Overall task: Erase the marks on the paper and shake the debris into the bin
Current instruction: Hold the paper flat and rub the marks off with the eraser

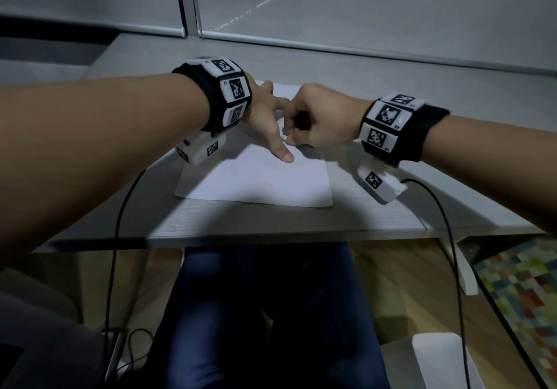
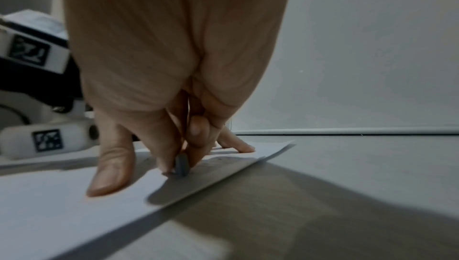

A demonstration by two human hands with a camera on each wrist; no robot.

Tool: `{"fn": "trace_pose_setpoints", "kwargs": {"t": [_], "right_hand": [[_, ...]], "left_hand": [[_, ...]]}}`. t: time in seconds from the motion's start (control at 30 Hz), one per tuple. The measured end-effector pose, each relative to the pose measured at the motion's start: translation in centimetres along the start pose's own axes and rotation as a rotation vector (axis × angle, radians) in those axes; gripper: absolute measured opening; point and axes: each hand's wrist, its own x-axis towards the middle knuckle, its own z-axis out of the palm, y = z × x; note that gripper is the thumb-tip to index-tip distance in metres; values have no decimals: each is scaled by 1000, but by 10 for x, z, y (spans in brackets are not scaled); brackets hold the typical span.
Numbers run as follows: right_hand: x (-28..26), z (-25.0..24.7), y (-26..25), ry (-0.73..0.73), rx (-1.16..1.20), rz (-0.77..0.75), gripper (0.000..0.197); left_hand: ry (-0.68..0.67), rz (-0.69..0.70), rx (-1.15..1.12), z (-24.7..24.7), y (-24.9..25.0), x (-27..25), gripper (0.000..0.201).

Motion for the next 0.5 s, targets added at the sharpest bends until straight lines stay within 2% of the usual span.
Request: {"fn": "trace_pose_setpoints", "kwargs": {"t": [0.07, 0.17, 0.33, 0.5], "right_hand": [[-1, -3, 3, -23, 26, 14, 9], [9, -7, 11, 48, 2, 47, 9], [15, -4, 12, 84, -74, 112, 11], [-6, -6, 2, -64, 42, -1, 18]], "left_hand": [[-3, -12, 5, -1, 1, 0, 131], [-18, -30, 1, -3, 2, -2, 137], [-33, -38, 48, -3, 3, -4, 132], [-105, 6, 17, -7, 8, -9, 111]]}}
